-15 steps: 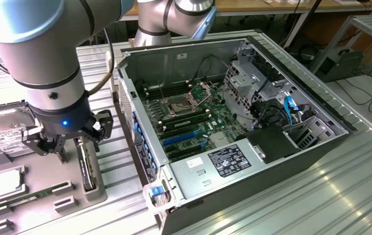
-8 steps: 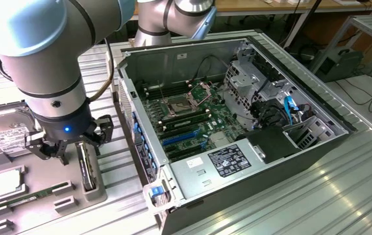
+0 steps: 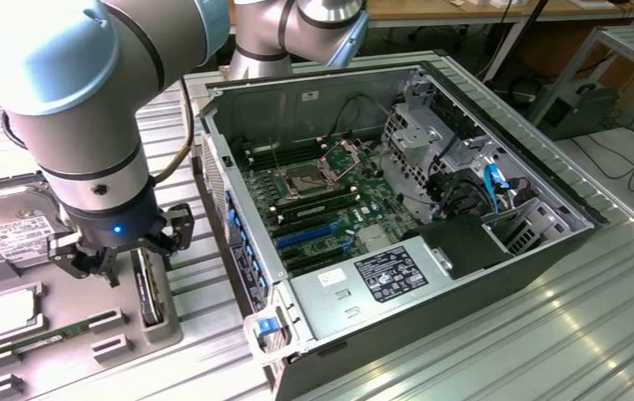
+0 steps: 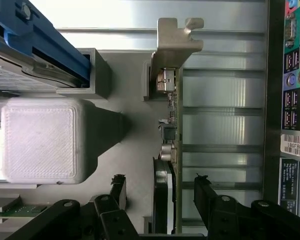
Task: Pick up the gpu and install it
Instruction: 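Pick up the gpu and move the gpu toward the slot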
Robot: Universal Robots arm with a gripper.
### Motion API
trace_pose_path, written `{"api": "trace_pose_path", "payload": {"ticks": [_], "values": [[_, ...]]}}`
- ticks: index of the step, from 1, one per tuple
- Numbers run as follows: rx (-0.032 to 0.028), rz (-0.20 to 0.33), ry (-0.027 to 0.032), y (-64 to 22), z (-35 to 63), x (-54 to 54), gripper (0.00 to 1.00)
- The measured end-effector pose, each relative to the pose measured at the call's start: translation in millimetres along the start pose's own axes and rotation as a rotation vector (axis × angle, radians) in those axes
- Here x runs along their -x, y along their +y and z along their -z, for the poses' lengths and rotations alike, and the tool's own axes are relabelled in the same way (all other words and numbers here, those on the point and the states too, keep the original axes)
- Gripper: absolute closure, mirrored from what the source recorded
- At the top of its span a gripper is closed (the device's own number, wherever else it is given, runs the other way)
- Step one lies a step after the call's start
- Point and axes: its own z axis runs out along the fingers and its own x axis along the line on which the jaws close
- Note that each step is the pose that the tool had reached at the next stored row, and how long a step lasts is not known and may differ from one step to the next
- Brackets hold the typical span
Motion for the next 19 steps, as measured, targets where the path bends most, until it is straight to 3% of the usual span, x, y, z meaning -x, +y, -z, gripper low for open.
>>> {"api": "trace_pose_path", "payload": {"ticks": [6, 8, 9, 10, 14, 15, 16, 17, 19], "values": [[0.0000, 0.000, 0.0000, 0.0, 0.0, 0.0, 0.35], [0.0000, 0.000, -0.0001, 0.0, -0.1, 0.0, 0.48], [0.0000, 0.000, -0.0001, 0.0, -0.1, 0.0, 0.48], [0.0000, 0.000, 0.0000, 0.0, 0.0, 0.0, 0.55], [0.0001, 0.000, -0.0001, 0.0, -0.1, 0.0, 0.55], [0.0001, 0.000, -0.0001, 0.0, -0.1, 0.0, 0.63], [0.0000, 0.000, -0.0001, 0.0, -0.1, 0.0, 0.63], [0.0001, 0.000, -0.0001, 0.0, -0.1, 0.0, 0.70], [0.0001, 0.000, 0.0000, 0.0, -0.1, 0.0, 0.70]]}}
